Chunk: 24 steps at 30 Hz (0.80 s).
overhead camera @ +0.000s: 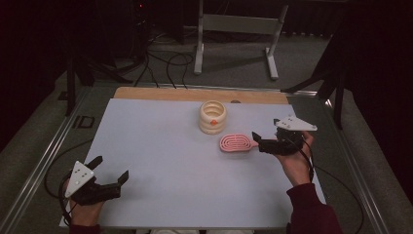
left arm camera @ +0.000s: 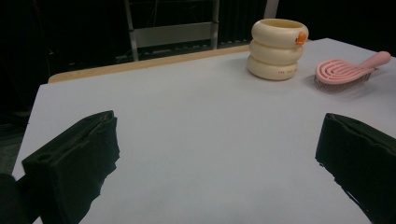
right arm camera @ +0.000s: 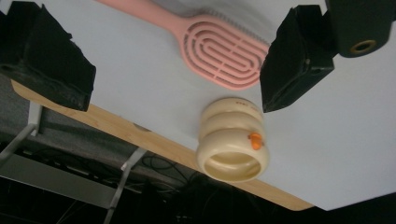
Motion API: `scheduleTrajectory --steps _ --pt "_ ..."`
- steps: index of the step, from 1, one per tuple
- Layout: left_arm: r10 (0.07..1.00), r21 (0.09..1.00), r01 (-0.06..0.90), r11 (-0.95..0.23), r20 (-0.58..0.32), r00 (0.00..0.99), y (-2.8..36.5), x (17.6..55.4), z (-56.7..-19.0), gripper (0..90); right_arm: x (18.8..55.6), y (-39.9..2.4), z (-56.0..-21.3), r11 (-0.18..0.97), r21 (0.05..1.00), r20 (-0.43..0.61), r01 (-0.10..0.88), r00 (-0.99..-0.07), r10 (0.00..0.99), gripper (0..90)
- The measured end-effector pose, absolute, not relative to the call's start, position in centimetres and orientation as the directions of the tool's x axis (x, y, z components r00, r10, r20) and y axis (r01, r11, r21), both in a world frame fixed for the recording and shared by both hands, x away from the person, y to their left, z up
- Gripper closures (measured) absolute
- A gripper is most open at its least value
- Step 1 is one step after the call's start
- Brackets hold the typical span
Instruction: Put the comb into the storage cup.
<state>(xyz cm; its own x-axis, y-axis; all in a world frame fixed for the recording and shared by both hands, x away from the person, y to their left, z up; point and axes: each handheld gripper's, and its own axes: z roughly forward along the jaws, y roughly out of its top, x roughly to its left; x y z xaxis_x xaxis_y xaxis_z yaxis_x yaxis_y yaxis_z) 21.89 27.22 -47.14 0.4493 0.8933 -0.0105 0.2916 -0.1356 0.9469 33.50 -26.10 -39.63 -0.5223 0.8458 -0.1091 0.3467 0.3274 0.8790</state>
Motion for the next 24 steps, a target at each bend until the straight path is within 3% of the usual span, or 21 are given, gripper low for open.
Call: scheduleTrajectory --steps 14,24 --pt "0.892 0.945 0.294 -0.140 -0.009 0.452 27.1 22.0 -47.2 0.0 36.6 -26.3 -40.7 0.314 0.858 -0.066 0.407 -0.520 0.852 16.6" --pt "0.891 0.944 0.297 -0.141 -0.009 0.454 27.1 22.0 -47.3 0.0 38.9 -26.4 -42.7 0.307 0.828 -0.038 0.468 -0.501 0.865 34.6"
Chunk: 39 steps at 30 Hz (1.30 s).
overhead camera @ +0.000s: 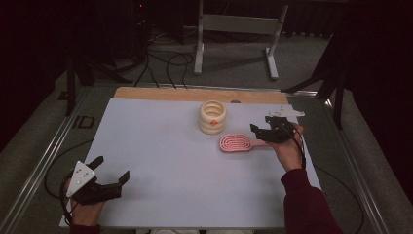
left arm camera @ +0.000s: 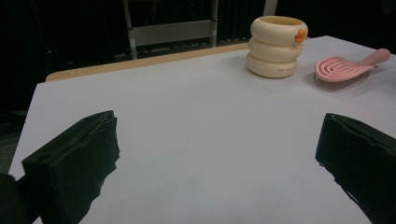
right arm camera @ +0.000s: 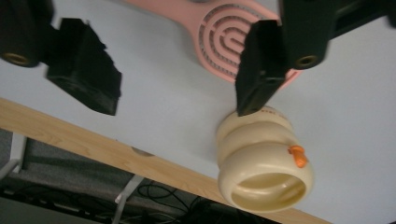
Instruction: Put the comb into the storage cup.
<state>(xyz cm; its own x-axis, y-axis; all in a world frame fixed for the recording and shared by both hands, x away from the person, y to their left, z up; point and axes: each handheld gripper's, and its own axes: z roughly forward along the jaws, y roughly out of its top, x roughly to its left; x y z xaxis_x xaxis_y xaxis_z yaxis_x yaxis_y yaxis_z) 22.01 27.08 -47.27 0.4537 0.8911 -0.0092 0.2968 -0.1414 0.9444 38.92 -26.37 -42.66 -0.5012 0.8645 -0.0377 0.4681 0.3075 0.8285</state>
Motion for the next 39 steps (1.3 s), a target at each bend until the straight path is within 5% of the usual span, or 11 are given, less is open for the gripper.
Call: scheduleTrajectory --steps 13,16,39 --pt "0.890 0.943 0.300 -0.145 -0.008 0.457 27.0 22.1 -47.3 0.0 41.1 -26.8 -45.4 0.267 0.775 0.049 0.573 -0.476 0.878 72.8" --pt "0.889 0.943 0.300 -0.145 -0.009 0.457 27.0 22.1 -47.4 0.0 41.1 -26.8 -45.8 0.288 0.770 0.035 0.569 -0.489 0.872 88.9" --pt "0.886 0.942 0.300 -0.149 -0.008 0.464 26.9 22.1 -47.4 0.0 41.9 -25.1 -48.2 0.399 0.681 -0.052 0.614 -0.503 0.863 90.0"
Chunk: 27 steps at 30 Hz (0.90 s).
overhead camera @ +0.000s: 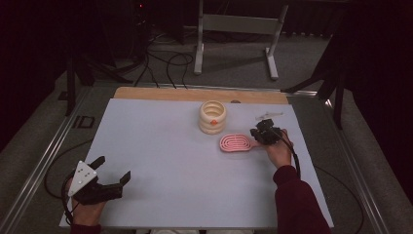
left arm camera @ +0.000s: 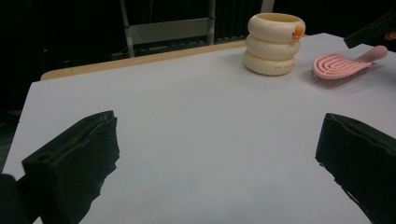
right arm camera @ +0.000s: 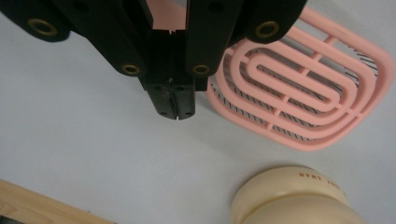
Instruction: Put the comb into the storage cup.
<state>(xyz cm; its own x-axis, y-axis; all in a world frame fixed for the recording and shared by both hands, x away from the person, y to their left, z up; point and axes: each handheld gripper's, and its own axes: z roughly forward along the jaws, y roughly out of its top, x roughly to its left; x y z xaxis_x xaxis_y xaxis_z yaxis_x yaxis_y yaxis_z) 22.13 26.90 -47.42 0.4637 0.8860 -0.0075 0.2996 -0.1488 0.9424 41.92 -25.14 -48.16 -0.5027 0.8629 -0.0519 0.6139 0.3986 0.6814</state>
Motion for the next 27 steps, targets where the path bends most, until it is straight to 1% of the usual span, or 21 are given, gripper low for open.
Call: scheduleTrajectory --steps 14,27 --pt "0.885 0.942 0.299 -0.150 -0.007 0.465 26.8 22.1 -47.4 0.0 41.6 -25.4 -49.8 0.420 0.640 -0.059 0.643 -0.504 0.862 90.0" --pt "0.883 0.940 0.302 -0.158 -0.002 0.469 26.6 22.1 -47.4 0.0 40.8 -26.2 -49.8 0.441 0.619 -0.067 0.650 -0.516 0.854 90.0"
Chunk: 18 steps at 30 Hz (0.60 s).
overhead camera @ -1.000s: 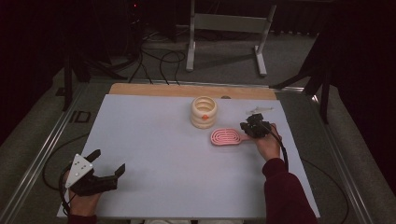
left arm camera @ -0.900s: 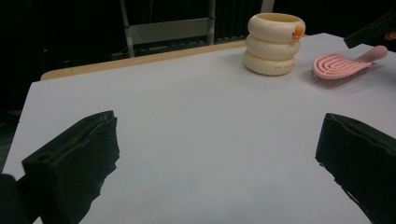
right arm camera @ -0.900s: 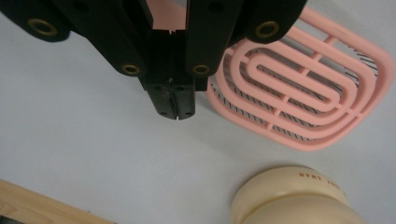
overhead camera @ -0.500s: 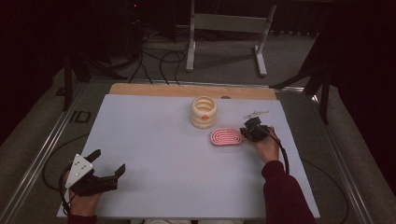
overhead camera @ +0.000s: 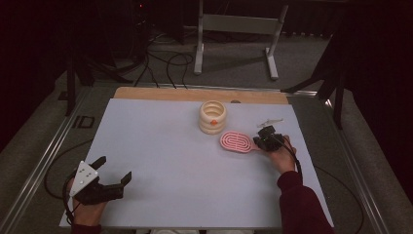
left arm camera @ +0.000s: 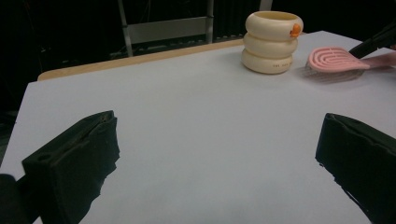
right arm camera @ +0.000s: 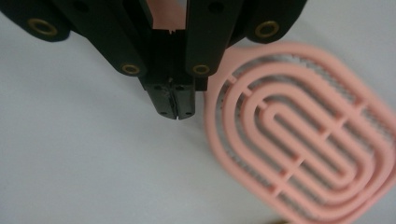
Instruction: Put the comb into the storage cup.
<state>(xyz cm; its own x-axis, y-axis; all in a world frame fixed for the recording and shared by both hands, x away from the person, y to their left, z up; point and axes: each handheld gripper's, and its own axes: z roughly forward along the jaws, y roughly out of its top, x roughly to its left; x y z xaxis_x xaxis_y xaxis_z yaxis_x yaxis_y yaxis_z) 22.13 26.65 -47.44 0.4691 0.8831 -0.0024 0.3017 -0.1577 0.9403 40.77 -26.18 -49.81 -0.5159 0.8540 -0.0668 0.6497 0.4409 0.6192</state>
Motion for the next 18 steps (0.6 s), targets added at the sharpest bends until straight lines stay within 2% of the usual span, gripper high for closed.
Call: scheduleTrajectory --steps 18 --pt "0.882 0.939 0.305 -0.161 -0.002 0.471 26.6 22.2 -47.5 0.0 39.5 -26.3 -50.3 0.471 0.595 -0.073 0.651 -0.540 0.839 90.0"
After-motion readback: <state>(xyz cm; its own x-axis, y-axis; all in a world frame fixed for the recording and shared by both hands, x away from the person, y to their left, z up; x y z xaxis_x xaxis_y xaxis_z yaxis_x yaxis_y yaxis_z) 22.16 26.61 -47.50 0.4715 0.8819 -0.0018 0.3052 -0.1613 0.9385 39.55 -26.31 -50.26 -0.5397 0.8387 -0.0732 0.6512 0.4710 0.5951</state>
